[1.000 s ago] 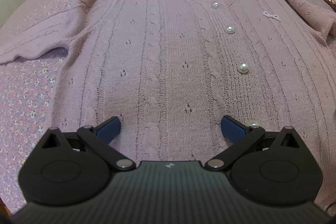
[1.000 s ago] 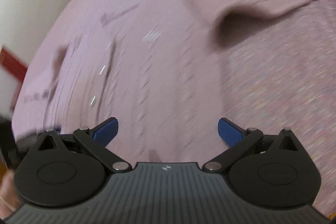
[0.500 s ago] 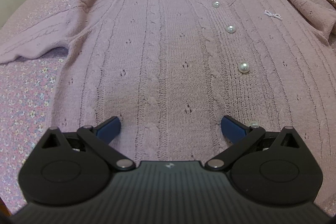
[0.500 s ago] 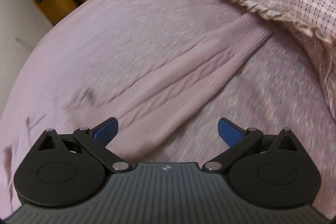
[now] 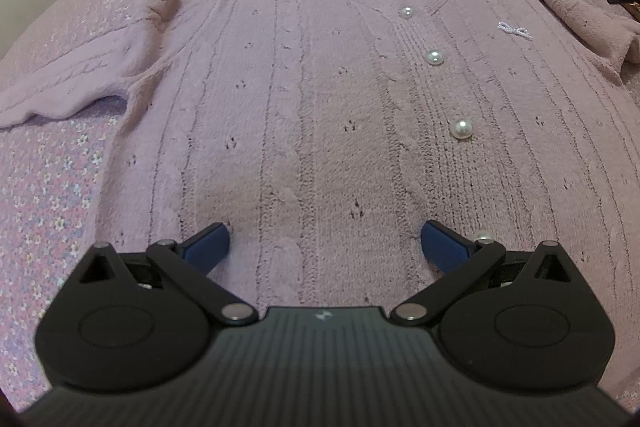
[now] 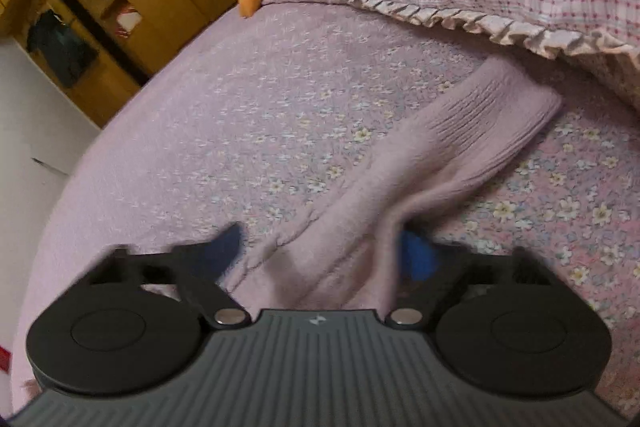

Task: Fold small clothes
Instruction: 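Grasp the cardigan sleeve nearest the right tool with the right tool, then lift the held sleeve and fold it across the cardigan body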

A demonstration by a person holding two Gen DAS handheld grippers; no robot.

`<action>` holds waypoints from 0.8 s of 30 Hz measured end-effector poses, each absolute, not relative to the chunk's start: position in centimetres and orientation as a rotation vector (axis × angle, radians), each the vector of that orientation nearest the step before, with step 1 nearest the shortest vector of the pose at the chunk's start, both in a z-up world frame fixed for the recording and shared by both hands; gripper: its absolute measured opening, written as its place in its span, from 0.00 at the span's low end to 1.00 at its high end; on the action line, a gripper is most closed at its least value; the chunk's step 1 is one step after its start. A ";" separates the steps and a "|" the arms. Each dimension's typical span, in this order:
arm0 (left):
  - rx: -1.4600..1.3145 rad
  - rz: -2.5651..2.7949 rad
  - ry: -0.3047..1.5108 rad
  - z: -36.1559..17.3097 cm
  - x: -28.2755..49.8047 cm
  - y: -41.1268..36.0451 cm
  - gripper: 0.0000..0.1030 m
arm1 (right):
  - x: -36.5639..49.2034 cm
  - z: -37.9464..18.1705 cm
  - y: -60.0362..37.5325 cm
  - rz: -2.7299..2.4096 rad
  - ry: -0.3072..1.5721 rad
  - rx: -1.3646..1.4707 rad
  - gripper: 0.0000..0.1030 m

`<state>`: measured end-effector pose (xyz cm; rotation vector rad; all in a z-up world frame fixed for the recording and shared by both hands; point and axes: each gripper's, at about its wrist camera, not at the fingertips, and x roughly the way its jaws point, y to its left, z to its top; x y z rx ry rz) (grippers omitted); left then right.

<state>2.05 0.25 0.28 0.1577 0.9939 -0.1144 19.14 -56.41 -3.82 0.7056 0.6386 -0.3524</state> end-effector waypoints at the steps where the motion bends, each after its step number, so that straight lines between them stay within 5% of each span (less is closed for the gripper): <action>1: 0.157 -0.114 0.993 0.3 2.0 0.2 1.00 | 19.2 -3.6 -56.2 -0.372 0.652 0.685 0.31; 3: 0.156 -0.110 0.987 0.3 1.9 0.2 1.00 | 18.6 -3.1 -56.1 -0.345 0.647 0.695 0.17; 12: 0.155 -0.107 0.966 0.3 1.3 0.2 1.00 | 13.3 5.4 -55.4 -0.320 0.473 0.587 0.15; 24: 0.130 -0.104 0.943 1.0 0.8 0.5 1.00 | 9.1 11.2 -51.3 -0.383 0.486 0.450 0.15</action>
